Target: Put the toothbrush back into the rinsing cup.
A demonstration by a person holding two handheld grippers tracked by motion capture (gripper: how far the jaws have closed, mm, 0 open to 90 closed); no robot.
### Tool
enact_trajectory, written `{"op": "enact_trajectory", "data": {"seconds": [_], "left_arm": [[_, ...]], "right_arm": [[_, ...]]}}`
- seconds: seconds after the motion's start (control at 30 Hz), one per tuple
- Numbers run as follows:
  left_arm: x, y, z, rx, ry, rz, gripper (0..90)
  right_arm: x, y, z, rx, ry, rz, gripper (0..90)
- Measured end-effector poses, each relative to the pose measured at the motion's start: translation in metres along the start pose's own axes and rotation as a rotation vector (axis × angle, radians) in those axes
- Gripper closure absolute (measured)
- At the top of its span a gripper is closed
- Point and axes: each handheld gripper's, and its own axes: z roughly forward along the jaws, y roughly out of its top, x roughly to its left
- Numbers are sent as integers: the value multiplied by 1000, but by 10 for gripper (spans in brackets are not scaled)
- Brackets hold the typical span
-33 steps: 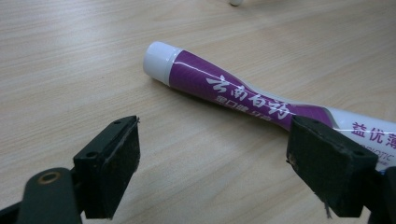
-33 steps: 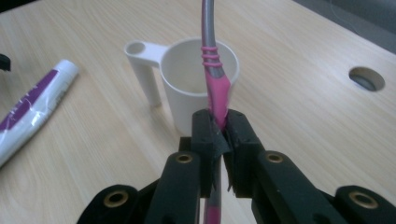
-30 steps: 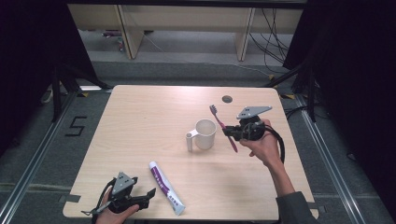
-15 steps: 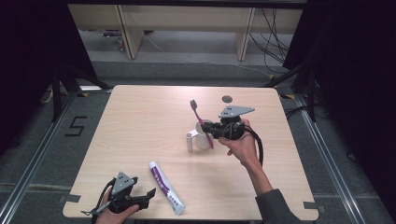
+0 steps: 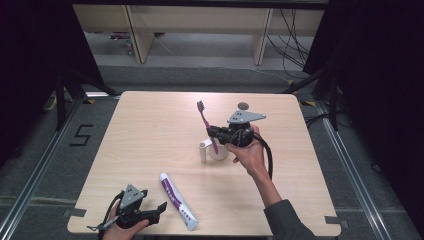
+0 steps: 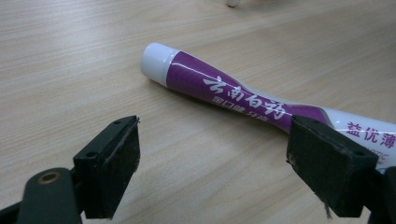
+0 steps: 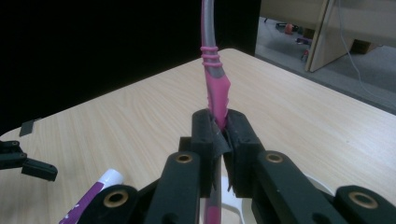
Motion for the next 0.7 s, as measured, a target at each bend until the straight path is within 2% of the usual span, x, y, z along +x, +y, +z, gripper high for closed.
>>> {"op": "enact_trajectory", "data": {"seconds": [0.13, 0.17, 0.23, 0.37, 0.57, 0.67, 0.7], "left_arm": [[0, 0, 0, -1, 0, 1, 172], [0, 0, 0, -1, 0, 0, 172], [-1, 0, 0, 0, 0, 2, 172], [0, 0, 0, 4, -2, 2, 172], [-1, 0, 0, -1, -1, -2, 172], [-1, 0, 0, -1, -3, -1, 172], [-1, 0, 0, -7, -3, -8, 172]], "right_arm": [[2, 2, 3, -30, -7, 11, 837], [1, 3, 4, -45, 0, 0, 837], [4, 4, 7, -46, -9, 23, 837], [5, 5, 11, -56, -15, 5, 837], [7, 7, 22, -101, 7, -4, 836], [9, 8, 25, -115, -18, 2, 837], [9, 8, 27, -115, -16, 20, 836]]}}
